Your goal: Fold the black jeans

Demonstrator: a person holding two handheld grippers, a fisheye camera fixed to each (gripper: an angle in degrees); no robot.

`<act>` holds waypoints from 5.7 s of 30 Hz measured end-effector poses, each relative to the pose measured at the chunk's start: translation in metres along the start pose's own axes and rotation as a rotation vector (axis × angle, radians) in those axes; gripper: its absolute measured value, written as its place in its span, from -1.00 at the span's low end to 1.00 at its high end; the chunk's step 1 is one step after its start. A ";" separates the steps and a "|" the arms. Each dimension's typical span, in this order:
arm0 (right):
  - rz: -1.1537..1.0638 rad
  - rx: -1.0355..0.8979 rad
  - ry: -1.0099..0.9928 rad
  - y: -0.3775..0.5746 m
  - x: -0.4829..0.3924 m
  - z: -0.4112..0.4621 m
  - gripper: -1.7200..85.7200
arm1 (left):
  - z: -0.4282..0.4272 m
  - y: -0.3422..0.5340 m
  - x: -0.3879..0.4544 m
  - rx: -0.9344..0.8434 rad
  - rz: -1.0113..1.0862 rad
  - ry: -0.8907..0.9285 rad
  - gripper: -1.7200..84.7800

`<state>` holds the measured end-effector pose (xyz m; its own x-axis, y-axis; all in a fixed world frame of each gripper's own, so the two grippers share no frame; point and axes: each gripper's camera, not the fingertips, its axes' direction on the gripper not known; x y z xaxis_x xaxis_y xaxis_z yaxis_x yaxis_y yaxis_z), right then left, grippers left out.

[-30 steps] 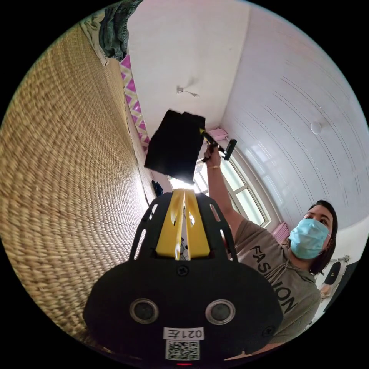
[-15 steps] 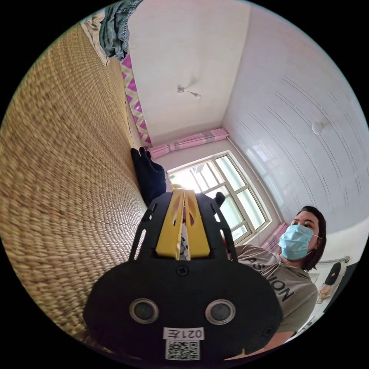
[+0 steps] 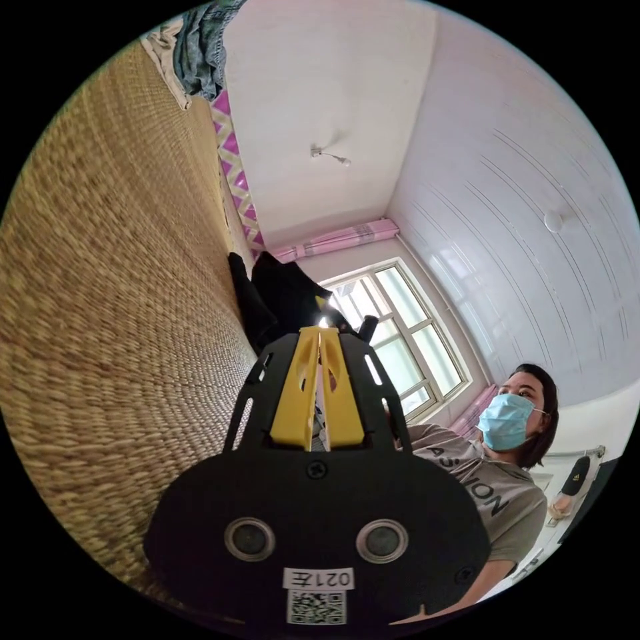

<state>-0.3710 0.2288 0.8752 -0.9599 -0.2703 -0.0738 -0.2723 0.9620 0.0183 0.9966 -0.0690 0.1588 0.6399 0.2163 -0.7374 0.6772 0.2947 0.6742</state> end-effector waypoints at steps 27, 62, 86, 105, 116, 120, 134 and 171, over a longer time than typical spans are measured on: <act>0.814 0.482 -0.060 0.708 0.411 -0.259 -0.78 | 0.681 0.045 0.094 -1.097 0.894 -0.942 -0.67; 0.955 0.174 -0.122 0.753 0.419 -0.169 -0.98 | -0.182 -0.183 -0.062 0.157 -0.061 -0.839 -0.98; -0.031 -0.261 0.255 0.341 0.268 -0.035 -0.93 | -0.010 -0.241 -0.069 -0.373 0.476 -1.061 -0.86; -0.446 -0.830 0.087 0.109 0.308 0.191 -0.84 | 0.308 -0.279 -0.171 -0.973 0.758 -0.911 -0.69; -0.493 -0.629 0.018 0.080 0.302 0.095 -0.95 | 0.365 -0.278 -0.198 -1.109 0.727 -0.890 -0.72; -0.470 -0.537 0.012 0.087 0.304 0.051 -0.96 | 0.374 -0.267 -0.184 -1.135 0.787 -0.932 -0.81; -0.443 -0.489 0.041 0.122 0.328 -0.004 -0.96 | 0.333 -0.264 -0.111 -1.060 0.855 -0.939 -0.86; 0.089 -0.193 -0.201 0.577 0.334 -0.218 -0.80 | -0.155 0.064 0.169 -0.176 0.520 -1.010 -0.98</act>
<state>-0.8628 0.6851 1.0788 -0.9536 -0.1538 -0.2589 -0.2136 0.9515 0.2216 1.0918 0.1307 0.0714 0.8801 -0.4719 0.0519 0.2370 0.5314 0.8133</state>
